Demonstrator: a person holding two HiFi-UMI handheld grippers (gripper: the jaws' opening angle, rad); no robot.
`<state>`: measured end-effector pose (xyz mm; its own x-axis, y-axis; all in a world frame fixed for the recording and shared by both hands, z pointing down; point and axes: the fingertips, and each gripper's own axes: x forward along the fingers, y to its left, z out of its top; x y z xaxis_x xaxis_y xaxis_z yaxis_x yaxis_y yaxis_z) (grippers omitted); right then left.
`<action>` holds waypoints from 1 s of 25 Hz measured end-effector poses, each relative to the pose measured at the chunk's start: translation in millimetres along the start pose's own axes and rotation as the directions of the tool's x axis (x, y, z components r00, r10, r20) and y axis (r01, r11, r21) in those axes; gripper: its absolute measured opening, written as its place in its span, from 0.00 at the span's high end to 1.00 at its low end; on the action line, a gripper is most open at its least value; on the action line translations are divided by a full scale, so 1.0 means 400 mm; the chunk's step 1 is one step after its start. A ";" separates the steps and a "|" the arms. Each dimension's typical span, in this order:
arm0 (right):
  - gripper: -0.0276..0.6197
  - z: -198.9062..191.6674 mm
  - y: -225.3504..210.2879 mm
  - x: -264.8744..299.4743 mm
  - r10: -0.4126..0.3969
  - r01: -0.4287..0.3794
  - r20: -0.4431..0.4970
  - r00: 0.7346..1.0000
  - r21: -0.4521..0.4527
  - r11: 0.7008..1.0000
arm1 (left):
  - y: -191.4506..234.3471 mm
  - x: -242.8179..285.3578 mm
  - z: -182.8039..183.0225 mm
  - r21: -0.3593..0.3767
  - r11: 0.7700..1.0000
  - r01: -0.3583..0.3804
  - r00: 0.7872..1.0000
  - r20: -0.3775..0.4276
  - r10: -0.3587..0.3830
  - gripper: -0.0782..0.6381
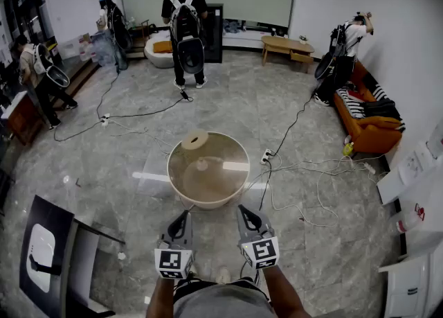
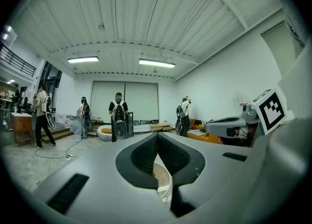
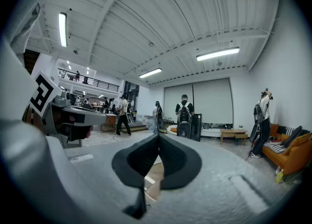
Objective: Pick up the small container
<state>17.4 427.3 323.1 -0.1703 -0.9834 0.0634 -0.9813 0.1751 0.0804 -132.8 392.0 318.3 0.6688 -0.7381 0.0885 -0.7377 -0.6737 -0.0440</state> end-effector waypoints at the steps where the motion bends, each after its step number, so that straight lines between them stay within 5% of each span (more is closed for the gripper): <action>1: 0.96 0.002 -0.001 0.000 0.000 0.000 0.002 1.000 0.000 1.000 | -0.001 0.001 0.001 0.001 1.000 0.000 1.000 0.001 0.000 0.87; 25: 0.96 -0.031 -0.096 0.062 -0.020 0.020 -0.020 1.000 0.019 1.000 | -0.017 0.120 -0.032 0.019 0.999 0.038 0.999 -0.036 -0.037 0.87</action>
<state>52.1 396.6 334.0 -0.1487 -0.9855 0.0818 -0.9861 0.1540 0.0630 -96.8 361.8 335.4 0.6921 -0.7107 0.1258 -0.7098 -0.7018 -0.0598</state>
